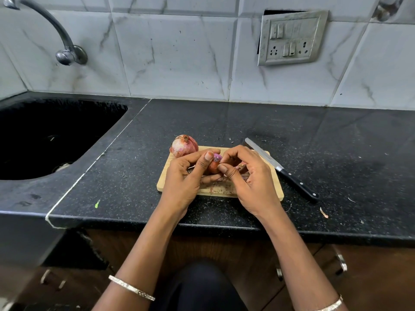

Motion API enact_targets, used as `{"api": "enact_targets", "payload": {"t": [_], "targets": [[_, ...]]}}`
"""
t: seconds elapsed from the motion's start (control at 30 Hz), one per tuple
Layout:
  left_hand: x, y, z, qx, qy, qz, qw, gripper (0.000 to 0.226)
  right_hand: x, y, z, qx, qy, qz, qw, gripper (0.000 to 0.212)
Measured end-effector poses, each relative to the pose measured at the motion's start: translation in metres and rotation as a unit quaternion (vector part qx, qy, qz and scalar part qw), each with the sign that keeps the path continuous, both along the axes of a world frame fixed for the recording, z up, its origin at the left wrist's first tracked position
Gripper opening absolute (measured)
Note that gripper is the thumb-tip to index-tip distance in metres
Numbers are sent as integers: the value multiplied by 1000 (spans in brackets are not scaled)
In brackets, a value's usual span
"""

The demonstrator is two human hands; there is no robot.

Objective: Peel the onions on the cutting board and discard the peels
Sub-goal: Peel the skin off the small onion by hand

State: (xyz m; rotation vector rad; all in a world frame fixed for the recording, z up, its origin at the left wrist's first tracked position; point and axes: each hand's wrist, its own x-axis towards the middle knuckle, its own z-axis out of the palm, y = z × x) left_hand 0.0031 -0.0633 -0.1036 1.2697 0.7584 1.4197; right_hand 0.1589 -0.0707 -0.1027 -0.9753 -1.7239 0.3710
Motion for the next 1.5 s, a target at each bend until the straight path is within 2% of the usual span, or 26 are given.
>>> {"api": "enact_targets", "payload": {"t": [0.43,0.67,0.97,1.1,1.27,1.5], "targets": [[0,2,-2,-14,-8,1,1000,30,2,0,-1,-12,33,-9,999,6],[0,0,-1,-11,-10,-3,1000,26,1,-3,3,-47,75,23,996,9],[0,2,-3,-11,9,9,1000,26,2,0,1,-39,40,27,998,7],[0,3,-4,-5,16,16,1000,26,0,2,-1,-17,-2,12,1000,9],[0,2,-3,-22,-30,22,999,28,0,2,-1,-10,-9,3,1000,14],[-1,2,-1,-46,-80,20,996,30,1,2,-1,-8,9,-10,1000,9]]}}
